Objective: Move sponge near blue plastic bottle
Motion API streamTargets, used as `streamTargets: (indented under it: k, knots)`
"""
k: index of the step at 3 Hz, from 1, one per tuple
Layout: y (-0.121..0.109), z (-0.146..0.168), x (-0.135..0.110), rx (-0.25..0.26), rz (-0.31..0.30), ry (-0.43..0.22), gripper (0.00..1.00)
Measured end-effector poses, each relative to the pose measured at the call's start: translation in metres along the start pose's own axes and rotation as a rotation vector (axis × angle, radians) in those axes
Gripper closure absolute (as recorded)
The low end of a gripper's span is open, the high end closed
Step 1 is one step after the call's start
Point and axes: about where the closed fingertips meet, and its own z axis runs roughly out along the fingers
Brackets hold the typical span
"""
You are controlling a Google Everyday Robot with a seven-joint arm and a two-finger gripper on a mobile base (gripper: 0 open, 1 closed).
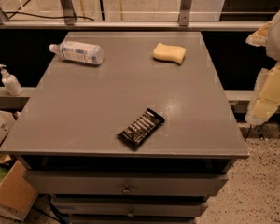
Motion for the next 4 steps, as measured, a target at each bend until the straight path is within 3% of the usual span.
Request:
streamTargets:
  k: [1,2,3,4]
  knots:
    - [-0.016,0.018,-0.001,0.041,0.023,-0.016,0.00]
    - [-0.047,0.047,-0.002,0.076,0.079,-0.039,0.00]
    - [-0.083,0.081,-0.006,0.092,0.152,-0.077,0.00]
    - [-0.131,0.118,-0.013,0.097,0.264,-0.164,0.00]
